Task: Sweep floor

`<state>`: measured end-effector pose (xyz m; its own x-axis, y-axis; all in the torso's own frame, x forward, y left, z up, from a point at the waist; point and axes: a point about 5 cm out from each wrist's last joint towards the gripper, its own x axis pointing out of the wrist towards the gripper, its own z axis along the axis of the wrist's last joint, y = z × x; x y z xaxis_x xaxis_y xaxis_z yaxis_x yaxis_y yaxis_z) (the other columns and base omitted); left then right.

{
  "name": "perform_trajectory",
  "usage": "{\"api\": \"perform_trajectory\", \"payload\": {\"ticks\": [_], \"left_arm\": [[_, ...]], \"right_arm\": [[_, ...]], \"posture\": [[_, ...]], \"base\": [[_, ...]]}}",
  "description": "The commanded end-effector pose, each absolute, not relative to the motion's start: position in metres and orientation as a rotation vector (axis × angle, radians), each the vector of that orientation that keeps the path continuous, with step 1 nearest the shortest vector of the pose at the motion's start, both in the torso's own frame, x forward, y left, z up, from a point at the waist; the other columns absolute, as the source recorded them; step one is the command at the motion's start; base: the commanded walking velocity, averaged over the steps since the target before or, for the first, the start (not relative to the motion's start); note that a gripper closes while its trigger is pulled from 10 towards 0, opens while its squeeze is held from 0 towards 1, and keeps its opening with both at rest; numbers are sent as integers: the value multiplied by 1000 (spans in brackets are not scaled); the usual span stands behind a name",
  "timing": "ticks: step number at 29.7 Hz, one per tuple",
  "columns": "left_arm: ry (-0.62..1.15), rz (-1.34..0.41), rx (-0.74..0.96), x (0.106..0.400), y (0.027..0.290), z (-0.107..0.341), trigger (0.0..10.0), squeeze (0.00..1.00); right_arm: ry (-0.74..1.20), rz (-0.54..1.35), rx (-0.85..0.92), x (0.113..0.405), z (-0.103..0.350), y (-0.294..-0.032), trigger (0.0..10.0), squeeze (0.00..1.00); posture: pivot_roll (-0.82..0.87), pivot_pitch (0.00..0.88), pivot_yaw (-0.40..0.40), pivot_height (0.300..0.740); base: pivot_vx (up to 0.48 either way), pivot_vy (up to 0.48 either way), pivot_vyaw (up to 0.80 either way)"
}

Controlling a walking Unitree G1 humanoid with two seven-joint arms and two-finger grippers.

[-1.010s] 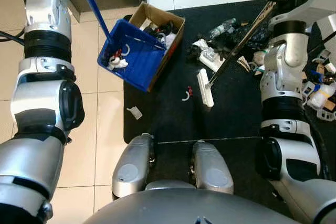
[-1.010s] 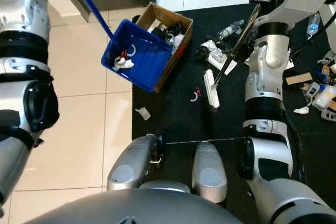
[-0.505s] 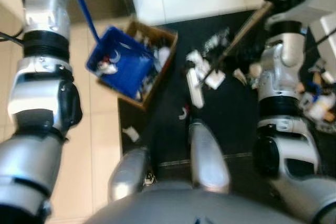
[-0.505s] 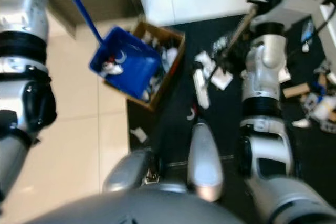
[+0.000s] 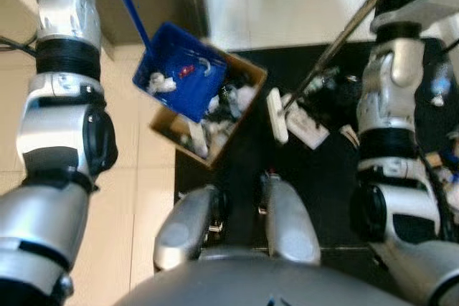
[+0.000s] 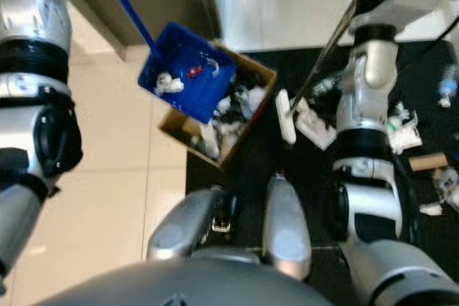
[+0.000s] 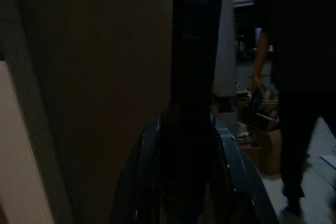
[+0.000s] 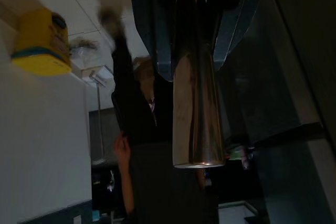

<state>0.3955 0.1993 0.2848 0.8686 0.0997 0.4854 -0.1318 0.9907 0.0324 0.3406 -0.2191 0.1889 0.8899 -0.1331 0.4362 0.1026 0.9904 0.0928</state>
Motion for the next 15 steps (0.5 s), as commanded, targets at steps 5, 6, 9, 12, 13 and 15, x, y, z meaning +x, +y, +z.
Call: {"api": "perform_trajectory", "payload": {"ticks": [5, 6, 9, 12, 13, 15], "left_arm": [[-542, 150, 91, 392, 208, 293, 10000, 0], [-542, 151, 94, 392, 208, 293, 10000, 0], [-542, 153, 132, 392, 209, 292, 10000, 0], [-548, 133, 181, 391, 207, 290, 10000, 0], [-560, 110, 210, 390, 204, 289, 10000, 0], [-583, 65, 271, 388, 195, 286, 10000, 0]], "right_arm": [[-487, -117, 70, 340, 193, -217, 10000, 0], [-487, -117, 71, 340, 193, -217, 10000, 0], [-486, -119, 71, 339, 192, -217, 10000, 0], [-485, -120, 71, 339, 192, -217, 10000, 0], [-485, -120, 72, 339, 191, -217, 10000, 0], [-485, -118, 74, 339, 191, -216, 10000, 0]], "posture": [[96, 57, 96, 740], [96, 57, 96, 740], [100, 60, 99, 740], [101, 61, 100, 740], [101, 61, 100, 740], [104, 63, 101, 740]], "base": [[0, 0, 0], [0, 0, 0], [0, 0, 0], [0, 0, 0], [0, 0, 0], [0, 0, 0]]}}
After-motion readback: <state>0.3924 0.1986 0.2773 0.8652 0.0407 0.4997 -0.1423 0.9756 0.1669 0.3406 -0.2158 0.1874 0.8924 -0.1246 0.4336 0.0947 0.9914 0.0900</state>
